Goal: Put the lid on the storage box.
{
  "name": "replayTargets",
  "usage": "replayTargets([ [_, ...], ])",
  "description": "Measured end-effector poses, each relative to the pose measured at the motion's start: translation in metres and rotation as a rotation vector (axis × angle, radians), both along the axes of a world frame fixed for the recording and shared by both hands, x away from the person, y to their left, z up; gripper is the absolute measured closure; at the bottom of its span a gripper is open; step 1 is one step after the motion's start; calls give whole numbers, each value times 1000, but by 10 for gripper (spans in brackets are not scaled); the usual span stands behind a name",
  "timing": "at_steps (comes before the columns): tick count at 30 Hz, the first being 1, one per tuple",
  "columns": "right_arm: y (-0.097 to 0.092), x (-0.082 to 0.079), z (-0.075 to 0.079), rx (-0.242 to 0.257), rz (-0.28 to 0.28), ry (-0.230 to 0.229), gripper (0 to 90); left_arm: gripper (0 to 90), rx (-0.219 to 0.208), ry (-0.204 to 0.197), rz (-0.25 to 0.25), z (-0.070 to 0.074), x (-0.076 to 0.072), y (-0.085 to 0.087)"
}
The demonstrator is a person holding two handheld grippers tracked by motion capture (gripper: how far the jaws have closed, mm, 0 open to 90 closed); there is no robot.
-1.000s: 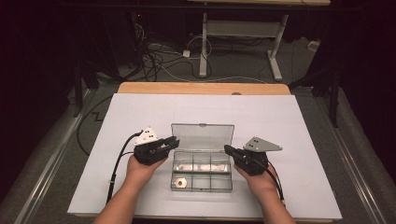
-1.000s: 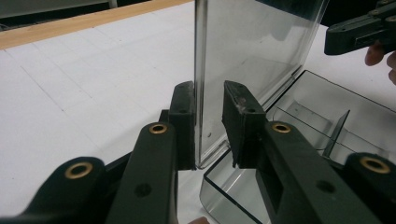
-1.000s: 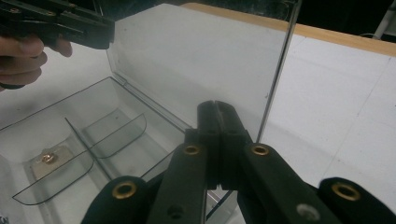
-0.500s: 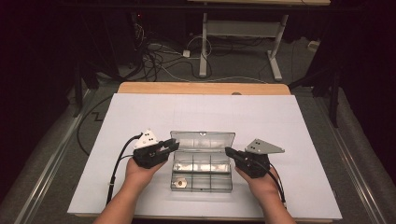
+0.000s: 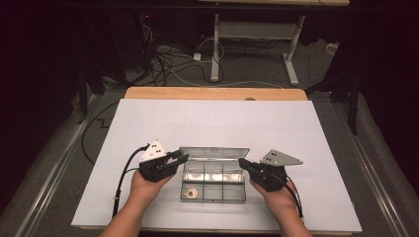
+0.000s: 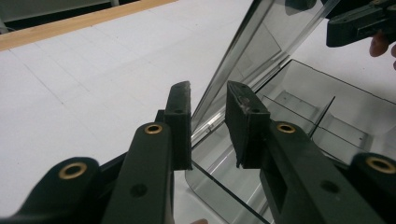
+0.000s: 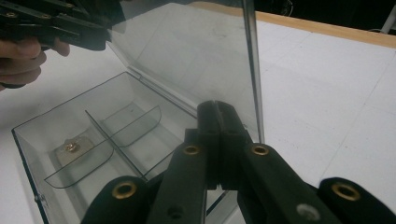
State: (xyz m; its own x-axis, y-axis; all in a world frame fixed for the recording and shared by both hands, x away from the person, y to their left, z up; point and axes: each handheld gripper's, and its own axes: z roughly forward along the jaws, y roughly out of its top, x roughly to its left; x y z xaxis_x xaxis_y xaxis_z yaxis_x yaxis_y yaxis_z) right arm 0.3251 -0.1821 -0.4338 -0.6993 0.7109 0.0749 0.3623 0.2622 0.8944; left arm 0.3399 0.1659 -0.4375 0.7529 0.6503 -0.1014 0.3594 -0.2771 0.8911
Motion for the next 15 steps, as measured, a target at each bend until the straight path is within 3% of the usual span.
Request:
replayTargets([
  [15,0,-9,-1,1,14,2,900,675,34,-3,-7,0,-16,0],
])
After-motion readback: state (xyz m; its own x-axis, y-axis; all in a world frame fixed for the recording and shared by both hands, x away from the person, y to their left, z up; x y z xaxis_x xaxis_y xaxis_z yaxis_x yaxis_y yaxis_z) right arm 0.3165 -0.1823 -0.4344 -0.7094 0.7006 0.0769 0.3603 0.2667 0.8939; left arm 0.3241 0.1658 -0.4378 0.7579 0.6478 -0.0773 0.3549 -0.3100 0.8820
